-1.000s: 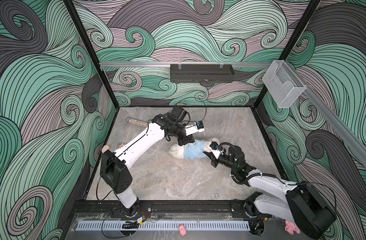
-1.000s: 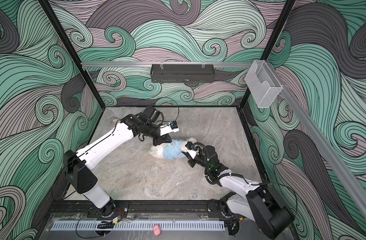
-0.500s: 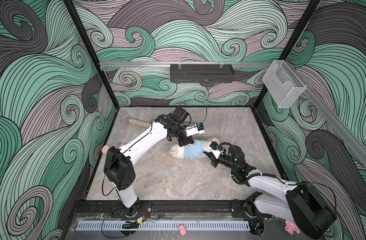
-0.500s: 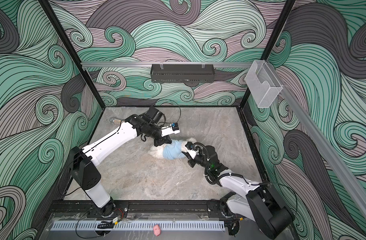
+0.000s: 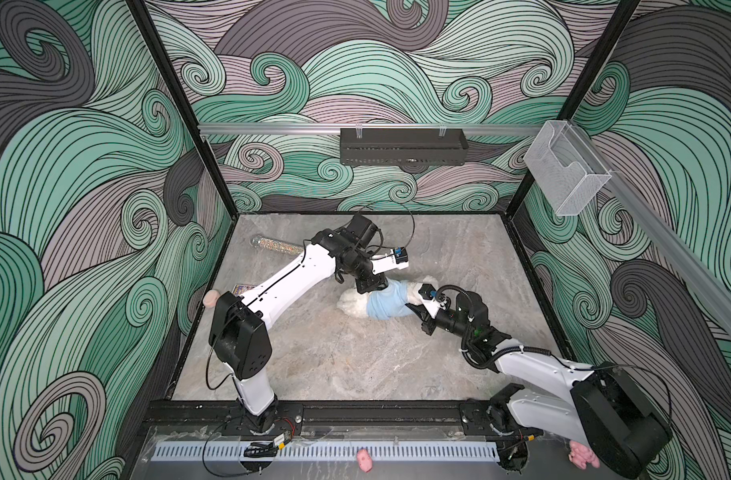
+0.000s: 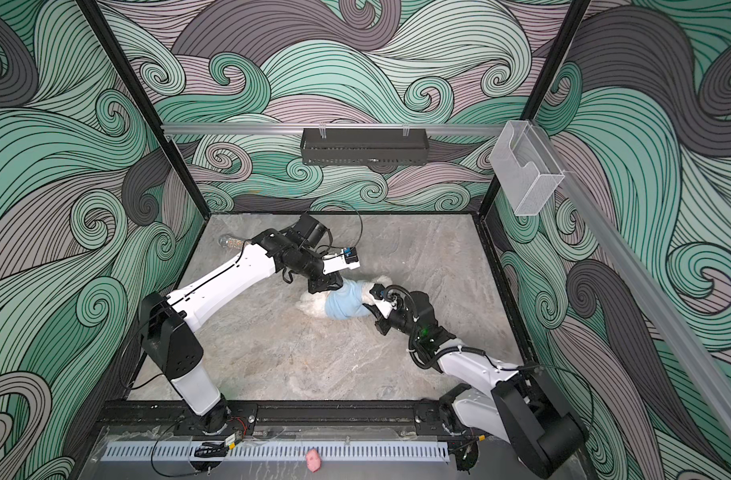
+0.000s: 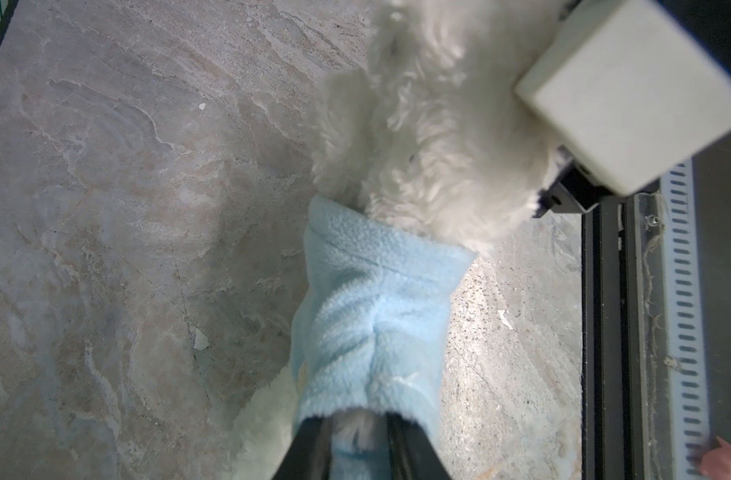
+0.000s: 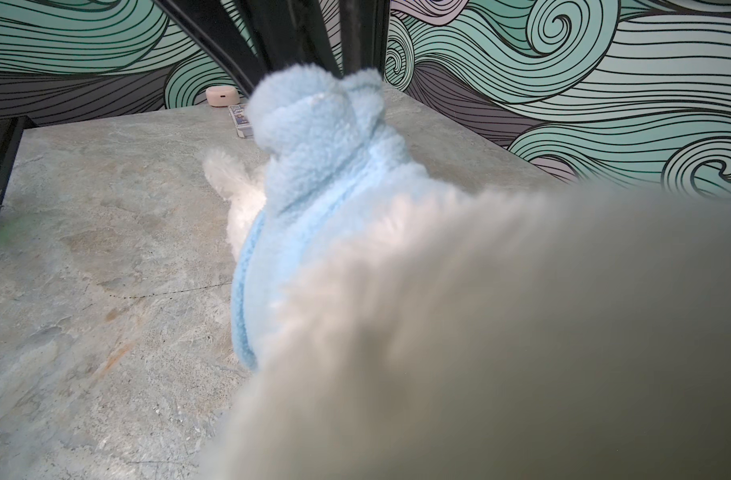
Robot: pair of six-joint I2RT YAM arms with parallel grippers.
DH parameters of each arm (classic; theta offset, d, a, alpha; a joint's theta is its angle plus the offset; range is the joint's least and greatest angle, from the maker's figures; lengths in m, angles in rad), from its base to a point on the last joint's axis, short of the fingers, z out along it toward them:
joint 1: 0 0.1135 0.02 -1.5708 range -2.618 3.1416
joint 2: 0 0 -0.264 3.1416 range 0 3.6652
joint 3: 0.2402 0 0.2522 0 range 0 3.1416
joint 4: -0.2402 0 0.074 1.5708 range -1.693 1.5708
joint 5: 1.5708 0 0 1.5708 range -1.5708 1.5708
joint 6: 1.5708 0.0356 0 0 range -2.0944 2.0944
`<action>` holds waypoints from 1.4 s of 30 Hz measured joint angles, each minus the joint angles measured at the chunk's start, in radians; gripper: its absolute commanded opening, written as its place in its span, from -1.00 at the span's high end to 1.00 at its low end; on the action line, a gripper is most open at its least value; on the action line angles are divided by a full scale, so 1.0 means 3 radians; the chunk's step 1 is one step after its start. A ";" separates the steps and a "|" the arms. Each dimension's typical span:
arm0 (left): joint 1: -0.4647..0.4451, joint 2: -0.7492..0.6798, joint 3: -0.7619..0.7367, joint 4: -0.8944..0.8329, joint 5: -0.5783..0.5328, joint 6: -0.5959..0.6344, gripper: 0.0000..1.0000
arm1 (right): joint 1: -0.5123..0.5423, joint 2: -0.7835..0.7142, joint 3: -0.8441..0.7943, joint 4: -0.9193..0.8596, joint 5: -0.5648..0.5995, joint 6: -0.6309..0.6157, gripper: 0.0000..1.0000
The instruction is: Dress the teddy bear
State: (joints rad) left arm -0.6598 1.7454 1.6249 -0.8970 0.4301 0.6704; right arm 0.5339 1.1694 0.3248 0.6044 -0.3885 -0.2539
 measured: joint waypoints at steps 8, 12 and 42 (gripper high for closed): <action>-0.0058 0.0268 0.0037 0.0090 0.0120 0.0011 0.27 | 0.0000 0.0025 -0.0029 -0.0062 0.0001 0.0039 1.00; -0.0058 0.0420 0.0038 0.0134 0.0272 0.0011 0.24 | 0.0000 0.0033 -0.0092 -0.0061 0.0008 0.0135 1.00; 0.0164 -0.0838 -0.1634 0.2707 0.1027 -0.1905 1.00 | 0.0058 -0.0483 -0.0230 0.0318 0.0745 0.0842 1.00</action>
State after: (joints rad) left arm -0.6106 1.4940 1.1347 -0.0849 0.7383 0.0990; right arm 0.5514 1.0245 0.2558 0.6998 -0.1650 -0.0013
